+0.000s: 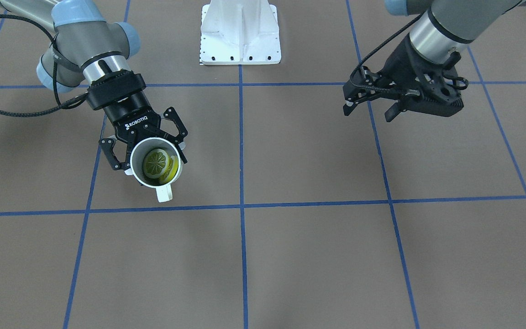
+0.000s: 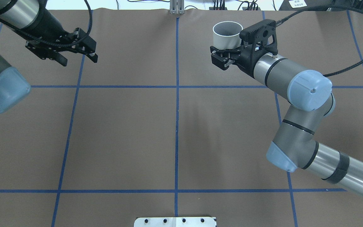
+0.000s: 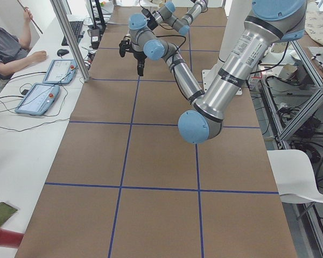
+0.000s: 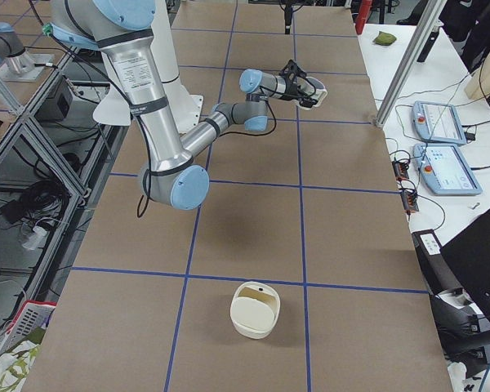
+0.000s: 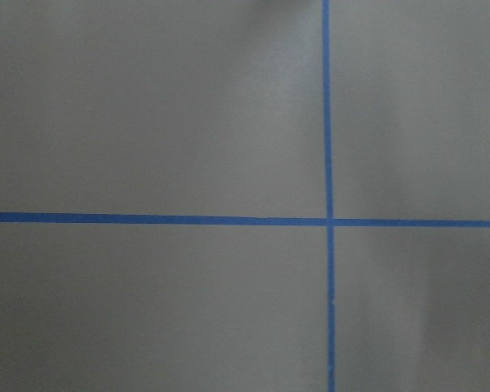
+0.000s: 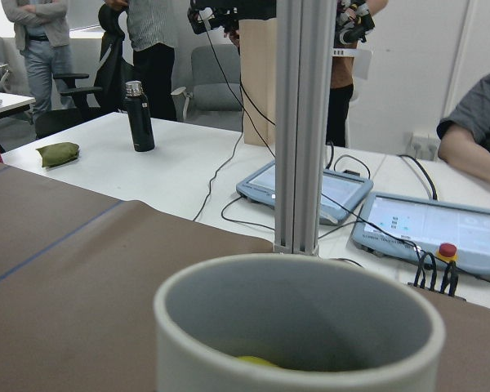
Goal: Left arm hands cup to right arm to dump lemon
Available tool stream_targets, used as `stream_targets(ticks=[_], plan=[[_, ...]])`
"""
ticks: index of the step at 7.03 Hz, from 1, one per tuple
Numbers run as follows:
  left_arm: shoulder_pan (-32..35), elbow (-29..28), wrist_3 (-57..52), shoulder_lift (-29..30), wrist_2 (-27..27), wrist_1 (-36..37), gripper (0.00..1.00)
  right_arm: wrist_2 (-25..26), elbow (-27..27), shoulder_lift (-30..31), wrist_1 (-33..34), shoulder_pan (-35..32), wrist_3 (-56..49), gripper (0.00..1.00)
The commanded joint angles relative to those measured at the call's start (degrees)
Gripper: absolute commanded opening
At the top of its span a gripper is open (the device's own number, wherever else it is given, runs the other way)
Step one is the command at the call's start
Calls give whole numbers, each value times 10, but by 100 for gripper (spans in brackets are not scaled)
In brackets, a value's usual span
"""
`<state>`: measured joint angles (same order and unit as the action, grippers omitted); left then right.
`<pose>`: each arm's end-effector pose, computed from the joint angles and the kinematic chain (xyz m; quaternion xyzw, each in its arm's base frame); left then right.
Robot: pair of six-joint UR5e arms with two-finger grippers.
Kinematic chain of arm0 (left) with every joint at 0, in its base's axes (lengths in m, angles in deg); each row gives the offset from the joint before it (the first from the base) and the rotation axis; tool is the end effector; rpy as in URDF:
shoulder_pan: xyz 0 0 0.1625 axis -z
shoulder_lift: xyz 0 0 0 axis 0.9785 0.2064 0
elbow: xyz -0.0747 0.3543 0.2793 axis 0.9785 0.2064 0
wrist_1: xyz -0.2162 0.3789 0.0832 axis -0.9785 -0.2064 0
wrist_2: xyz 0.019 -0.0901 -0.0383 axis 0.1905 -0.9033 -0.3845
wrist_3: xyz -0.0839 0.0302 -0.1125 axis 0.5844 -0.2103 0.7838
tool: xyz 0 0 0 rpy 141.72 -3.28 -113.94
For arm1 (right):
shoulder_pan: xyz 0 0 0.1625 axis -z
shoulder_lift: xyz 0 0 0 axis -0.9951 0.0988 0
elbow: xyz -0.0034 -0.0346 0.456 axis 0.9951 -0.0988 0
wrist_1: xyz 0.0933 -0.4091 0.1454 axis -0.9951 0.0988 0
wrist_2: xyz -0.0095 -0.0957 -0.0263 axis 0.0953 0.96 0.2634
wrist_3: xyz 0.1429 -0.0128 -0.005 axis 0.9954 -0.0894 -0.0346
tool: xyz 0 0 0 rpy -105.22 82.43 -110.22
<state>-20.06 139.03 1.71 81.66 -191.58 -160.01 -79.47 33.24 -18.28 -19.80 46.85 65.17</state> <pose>0.3035 -0.5515 0.2348 0.0407 0.4841 0.0136 0.8740 -0.4420 -0.5463 0.2724 0.5189 -0.4492 0.0122 0.7272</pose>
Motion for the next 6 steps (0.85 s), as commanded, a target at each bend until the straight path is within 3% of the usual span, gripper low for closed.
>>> stream_targets(ticks=[1, 2, 4, 6], plan=[[39, 18, -144, -77, 2, 19, 100, -38, 27, 63, -1, -39, 42, 11], [58, 16, -199, -105, 5, 19, 100, -38, 66, 136, -1, -73, 44, 0], [89, 16, -278, -146, 5, 18, 100, -38, 109, 209, -4, -119, 59, 0], [118, 11, -326, -159, 8, 19, 100, -36, 106, 320, -160, -159, 81, 0]])
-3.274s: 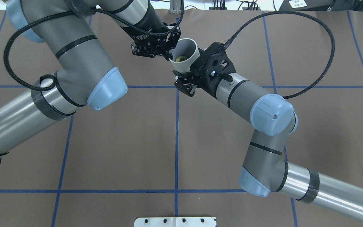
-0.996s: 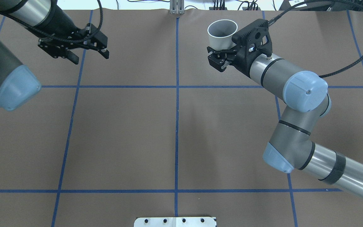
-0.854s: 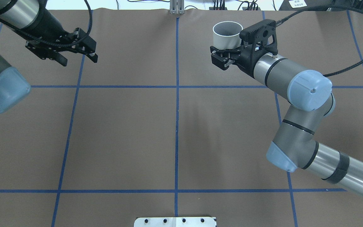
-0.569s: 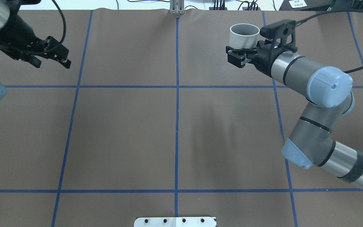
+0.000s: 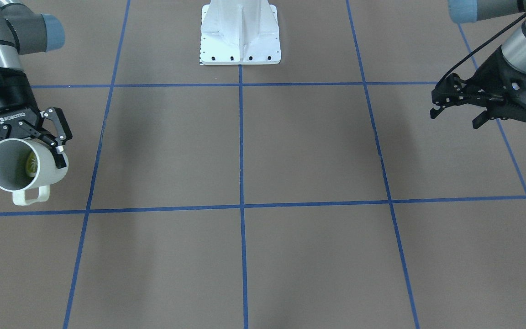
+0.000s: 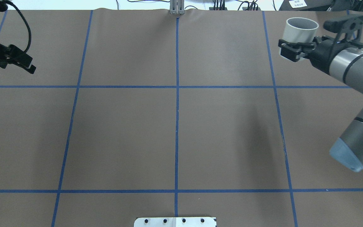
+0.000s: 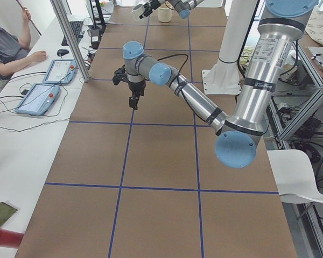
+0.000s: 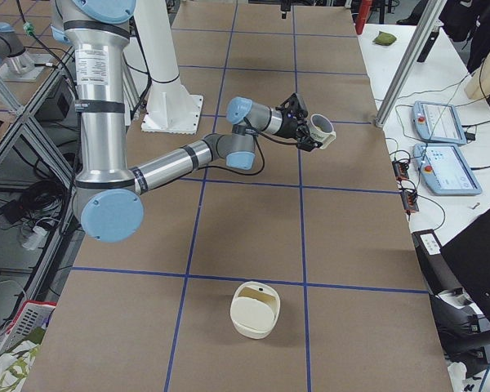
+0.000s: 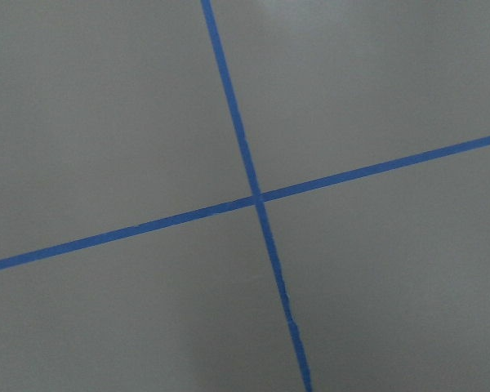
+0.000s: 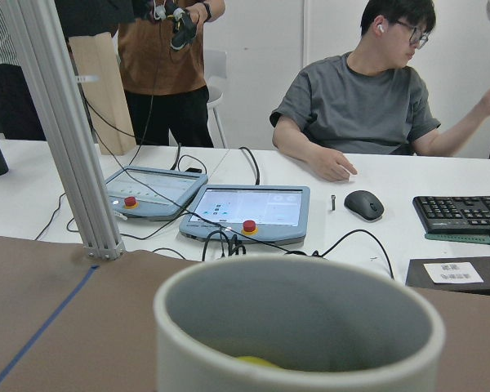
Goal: Left arm hands cup to right arm to dump lemon
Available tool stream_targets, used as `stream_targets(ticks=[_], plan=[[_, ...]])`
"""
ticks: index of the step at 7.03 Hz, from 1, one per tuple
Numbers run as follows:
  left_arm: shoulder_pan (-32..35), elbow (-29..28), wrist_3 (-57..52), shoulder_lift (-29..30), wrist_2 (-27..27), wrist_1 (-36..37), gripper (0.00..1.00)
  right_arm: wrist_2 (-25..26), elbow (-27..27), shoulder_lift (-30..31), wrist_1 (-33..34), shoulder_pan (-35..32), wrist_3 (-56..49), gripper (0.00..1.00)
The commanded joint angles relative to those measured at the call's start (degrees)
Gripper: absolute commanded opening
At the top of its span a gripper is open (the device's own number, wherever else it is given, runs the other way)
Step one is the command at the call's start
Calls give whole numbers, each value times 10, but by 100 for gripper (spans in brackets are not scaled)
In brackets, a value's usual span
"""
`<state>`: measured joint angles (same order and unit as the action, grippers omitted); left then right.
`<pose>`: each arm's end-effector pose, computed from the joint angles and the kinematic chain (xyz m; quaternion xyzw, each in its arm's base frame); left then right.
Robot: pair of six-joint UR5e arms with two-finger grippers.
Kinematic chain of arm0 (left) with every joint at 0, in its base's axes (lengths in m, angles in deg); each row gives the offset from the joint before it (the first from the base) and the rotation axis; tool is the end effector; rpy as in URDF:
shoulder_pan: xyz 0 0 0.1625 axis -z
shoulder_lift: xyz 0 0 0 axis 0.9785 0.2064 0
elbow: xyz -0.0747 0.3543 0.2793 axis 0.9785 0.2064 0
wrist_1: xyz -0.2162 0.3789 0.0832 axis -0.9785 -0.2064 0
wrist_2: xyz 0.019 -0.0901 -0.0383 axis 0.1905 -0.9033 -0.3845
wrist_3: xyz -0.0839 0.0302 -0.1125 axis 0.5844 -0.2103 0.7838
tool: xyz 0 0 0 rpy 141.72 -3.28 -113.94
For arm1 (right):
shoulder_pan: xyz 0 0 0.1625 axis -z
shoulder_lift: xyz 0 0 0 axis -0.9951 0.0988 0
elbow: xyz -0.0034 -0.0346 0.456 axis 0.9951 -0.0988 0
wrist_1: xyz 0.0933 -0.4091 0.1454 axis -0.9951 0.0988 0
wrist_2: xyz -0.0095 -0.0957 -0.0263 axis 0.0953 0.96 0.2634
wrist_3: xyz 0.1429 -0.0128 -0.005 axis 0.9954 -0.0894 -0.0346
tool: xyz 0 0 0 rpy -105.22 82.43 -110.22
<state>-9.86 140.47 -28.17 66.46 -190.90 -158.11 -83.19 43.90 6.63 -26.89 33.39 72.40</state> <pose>0.1824 -0.5531 0.3908 0.0876 0.4091 0.1145 0.9010 -0.2222 -0.5206 0.4222 0.4965 -0.4036 0.1210 0.7589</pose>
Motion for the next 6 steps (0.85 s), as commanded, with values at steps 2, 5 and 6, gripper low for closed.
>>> stream_targets(ticks=[2, 5, 6], plan=[[19, -12, -30, -13, 1, 0, 100, 2, -49, 161, -254, -43, 47, 0], [52, -11, -37, -63, 2, -6, 100, 2, -237, 185, -493, -62, 56, 0], [55, -6, -37, -67, 21, -6, 100, 3, -278, 189, -545, -64, 57, 0]])
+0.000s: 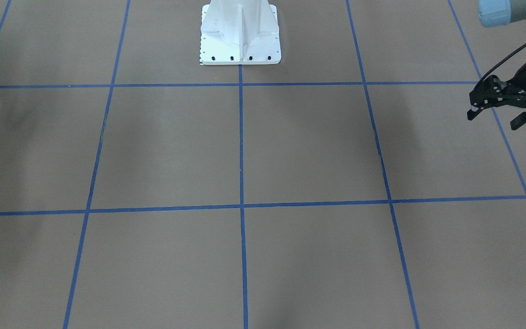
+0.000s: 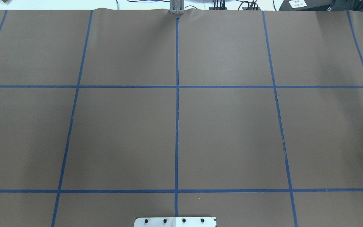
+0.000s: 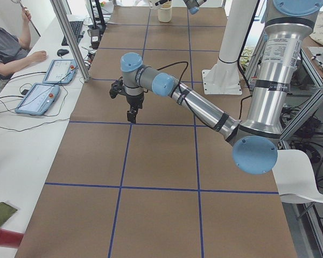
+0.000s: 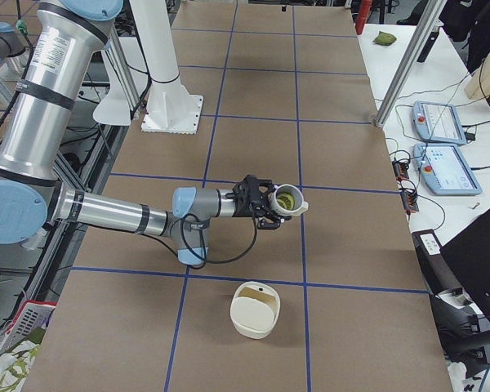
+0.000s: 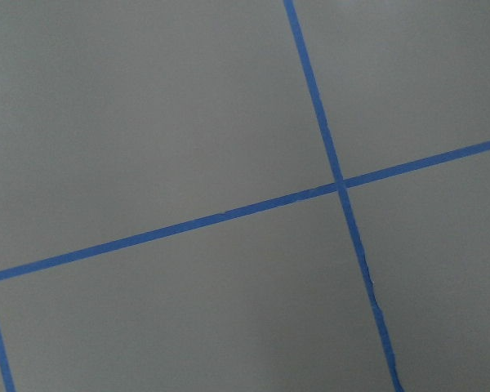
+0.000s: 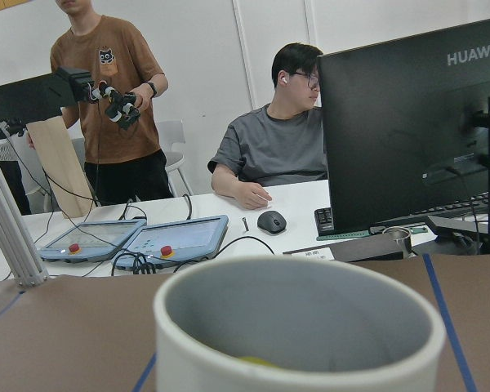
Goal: Left arm hands cup to right arm to dump lemon
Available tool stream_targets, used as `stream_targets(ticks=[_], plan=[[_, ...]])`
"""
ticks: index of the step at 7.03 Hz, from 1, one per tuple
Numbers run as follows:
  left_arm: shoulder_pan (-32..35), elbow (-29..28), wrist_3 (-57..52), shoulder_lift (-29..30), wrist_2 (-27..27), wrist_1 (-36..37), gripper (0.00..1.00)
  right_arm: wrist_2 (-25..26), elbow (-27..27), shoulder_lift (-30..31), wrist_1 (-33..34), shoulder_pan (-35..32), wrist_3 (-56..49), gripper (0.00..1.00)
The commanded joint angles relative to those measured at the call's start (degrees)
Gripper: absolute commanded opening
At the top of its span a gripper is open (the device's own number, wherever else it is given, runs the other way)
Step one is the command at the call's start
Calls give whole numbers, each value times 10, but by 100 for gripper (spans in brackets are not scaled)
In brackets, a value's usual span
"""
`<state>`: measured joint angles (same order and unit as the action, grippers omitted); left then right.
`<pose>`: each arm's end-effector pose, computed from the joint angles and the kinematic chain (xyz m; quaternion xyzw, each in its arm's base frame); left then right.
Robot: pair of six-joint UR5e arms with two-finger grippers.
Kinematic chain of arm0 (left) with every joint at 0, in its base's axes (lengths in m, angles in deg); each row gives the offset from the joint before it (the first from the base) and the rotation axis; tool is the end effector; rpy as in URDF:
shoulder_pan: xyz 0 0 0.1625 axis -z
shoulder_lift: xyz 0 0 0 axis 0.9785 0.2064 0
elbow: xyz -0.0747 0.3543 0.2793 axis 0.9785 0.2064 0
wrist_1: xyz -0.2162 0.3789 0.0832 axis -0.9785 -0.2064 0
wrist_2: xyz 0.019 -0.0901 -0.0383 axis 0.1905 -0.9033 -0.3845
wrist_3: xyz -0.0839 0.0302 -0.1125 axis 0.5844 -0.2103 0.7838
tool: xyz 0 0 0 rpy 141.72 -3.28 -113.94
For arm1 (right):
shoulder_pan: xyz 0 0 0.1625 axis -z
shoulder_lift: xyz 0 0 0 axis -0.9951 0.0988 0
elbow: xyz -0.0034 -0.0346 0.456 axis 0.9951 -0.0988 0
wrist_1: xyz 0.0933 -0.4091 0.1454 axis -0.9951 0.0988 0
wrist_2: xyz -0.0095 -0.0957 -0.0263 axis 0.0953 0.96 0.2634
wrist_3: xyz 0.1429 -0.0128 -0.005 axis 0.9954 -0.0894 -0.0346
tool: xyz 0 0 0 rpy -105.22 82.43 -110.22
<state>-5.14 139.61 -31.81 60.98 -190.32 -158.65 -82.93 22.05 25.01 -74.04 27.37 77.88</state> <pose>0.1291 -0.5465 0.4523 0.0735 0.3885 0.0873 0.9144 -0.0743 -0.4006 0.6657 0.5297 -0.4337 0.1936 0.7028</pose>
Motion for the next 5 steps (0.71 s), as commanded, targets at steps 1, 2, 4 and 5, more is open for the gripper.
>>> stream_targets(ticks=[1, 2, 4, 5], plan=[[7, 5, -1, -11, 20, -1, 100, 1, -78, 16, -109, -8, 13, 0], [7, 6, -1, -9, 20, -1, 100, 3, -78, 30, -122, -14, 77, 0], [6, 9, 0, -7, 20, -1, 100, 6, -95, 41, -163, -20, 210, 0], [7, 13, 0, -8, 20, -1, 100, 6, -123, 42, -204, -22, 276, 0]])
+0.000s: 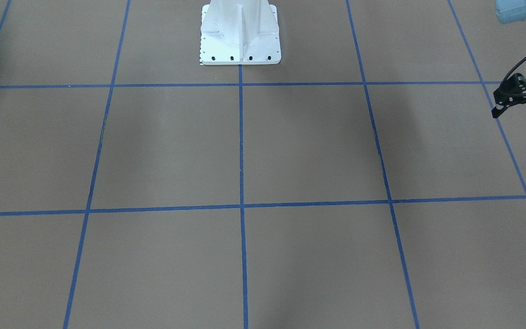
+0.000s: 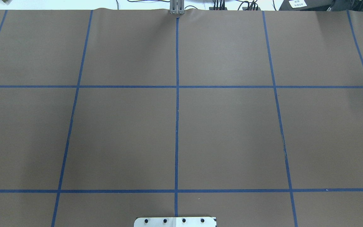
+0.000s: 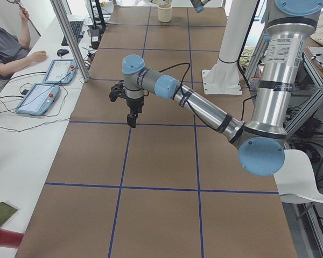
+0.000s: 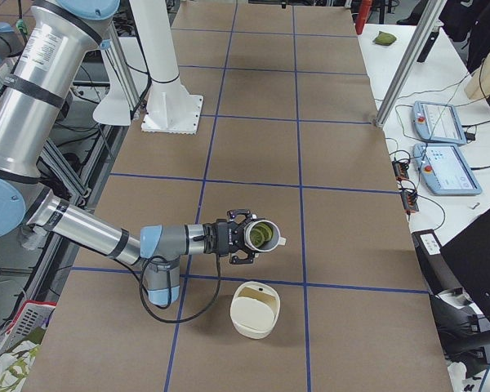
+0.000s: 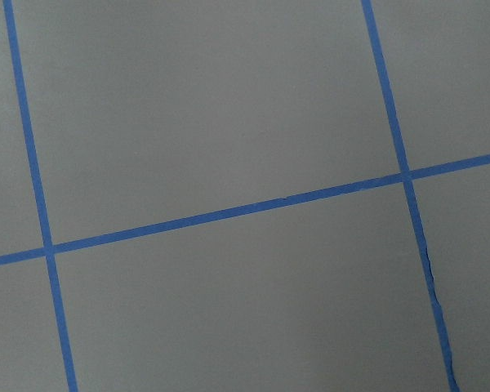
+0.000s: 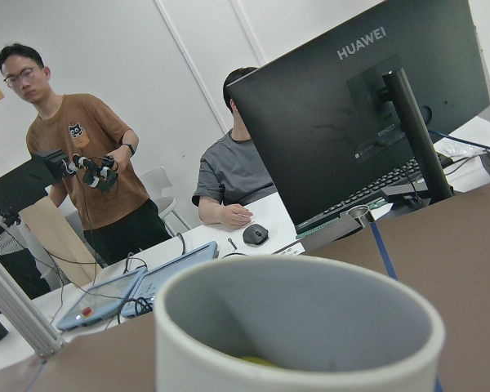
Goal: Left arm hands cup to right arm to dump lemon
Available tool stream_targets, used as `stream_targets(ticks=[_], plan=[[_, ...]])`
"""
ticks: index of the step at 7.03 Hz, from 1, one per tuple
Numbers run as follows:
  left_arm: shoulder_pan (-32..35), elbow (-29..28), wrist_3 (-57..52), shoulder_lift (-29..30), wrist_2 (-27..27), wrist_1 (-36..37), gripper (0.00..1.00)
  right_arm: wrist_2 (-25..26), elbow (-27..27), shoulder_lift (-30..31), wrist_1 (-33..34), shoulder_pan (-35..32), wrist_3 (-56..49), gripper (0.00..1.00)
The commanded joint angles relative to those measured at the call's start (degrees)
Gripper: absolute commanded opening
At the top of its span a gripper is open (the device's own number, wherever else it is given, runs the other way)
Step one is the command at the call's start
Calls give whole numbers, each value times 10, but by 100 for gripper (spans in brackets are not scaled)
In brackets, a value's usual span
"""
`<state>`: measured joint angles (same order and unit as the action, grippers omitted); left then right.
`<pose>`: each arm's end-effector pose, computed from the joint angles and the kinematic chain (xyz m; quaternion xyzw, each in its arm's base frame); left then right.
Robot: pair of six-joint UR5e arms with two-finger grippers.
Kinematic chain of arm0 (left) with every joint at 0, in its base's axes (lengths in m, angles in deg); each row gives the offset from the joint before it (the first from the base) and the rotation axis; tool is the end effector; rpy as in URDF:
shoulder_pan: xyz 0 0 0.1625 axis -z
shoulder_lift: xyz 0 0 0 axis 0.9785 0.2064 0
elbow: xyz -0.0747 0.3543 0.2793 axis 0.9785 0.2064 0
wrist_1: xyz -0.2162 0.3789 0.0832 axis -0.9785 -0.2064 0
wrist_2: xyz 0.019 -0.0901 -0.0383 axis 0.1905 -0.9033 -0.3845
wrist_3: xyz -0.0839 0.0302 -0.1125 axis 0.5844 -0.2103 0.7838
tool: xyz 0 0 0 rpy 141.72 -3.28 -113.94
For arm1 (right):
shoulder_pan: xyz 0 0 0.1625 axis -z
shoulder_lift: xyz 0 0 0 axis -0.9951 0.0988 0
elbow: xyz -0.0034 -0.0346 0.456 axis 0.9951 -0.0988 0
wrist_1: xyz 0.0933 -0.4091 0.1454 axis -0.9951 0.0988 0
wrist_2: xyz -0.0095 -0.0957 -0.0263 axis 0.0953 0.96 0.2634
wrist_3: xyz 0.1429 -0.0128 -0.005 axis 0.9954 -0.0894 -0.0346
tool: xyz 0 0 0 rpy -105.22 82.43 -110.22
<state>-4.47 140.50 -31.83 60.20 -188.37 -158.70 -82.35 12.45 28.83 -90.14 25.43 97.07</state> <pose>0.1177 -0.5440 0.4551 0.0824 0.3735 0.0797 0.9205 -0.0172 -0.3335 0.7332 0.4705 -0.5200 0.3177 0.6383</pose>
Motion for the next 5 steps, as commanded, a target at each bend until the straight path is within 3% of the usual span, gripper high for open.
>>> stream_targets(ticks=[1, 5], plan=[[0, 6, 0, 0, 0, 0, 100, 0, -57, 4, -83, -3, 144, 0], [0, 10, 1, 1, 0, 0, 100, 0, -68, -11, -117, -11, 412, 0]])
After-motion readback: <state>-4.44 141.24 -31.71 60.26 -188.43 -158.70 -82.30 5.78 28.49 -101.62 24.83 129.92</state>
